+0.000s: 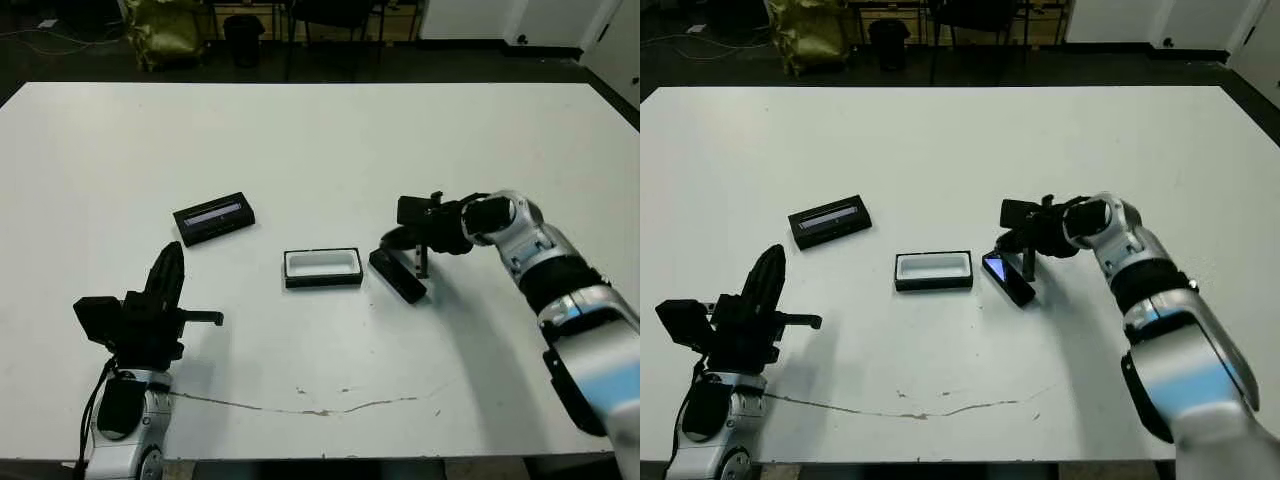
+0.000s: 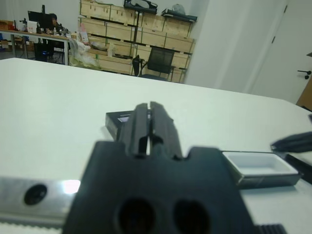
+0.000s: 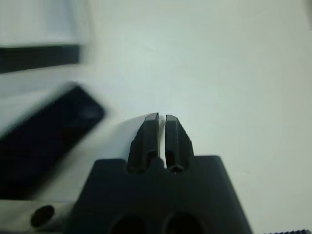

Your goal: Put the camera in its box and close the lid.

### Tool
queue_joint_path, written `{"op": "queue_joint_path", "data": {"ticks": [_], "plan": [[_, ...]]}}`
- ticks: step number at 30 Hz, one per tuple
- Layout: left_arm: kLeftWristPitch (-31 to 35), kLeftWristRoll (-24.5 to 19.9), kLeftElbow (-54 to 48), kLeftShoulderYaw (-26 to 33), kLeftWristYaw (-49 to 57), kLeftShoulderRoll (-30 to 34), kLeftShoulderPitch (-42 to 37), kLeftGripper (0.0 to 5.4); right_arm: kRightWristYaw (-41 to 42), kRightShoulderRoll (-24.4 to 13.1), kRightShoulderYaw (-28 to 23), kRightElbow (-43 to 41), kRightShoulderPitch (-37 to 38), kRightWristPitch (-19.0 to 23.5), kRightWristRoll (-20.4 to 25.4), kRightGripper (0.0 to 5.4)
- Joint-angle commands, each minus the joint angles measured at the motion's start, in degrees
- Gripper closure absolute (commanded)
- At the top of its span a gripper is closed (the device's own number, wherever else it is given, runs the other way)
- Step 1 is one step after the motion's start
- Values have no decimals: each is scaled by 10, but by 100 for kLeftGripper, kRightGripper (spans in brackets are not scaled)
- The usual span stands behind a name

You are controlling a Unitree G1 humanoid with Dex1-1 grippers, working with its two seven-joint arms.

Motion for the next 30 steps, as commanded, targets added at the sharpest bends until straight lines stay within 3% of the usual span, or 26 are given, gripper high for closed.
{"op": "queue_joint_path", "data": {"ticks": [1,4,7,14,22,24,30], "plan": [[12,1,2,0,5,0,7,538,-140,13,-22,-16,68,65,-26,540],[7,8,4,0,6,2,7,538,-231,26,-53,-32,86,91,-20,540],[13,2,0,0,7,0,8,538,-293,31,-88,-56,106,76,-2,540],[15,13,-3,-2,13,2,9,538,-297,18,-155,-163,135,57,58,540],[13,7,1,-2,9,3,8,538,-180,3,-243,-415,207,173,217,540],[17,6,-2,-3,11,1,9,538,-150,-3,-264,-455,224,179,258,540],[7,9,4,-3,8,3,6,538,-119,-37,-292,-608,294,261,318,540]]}}
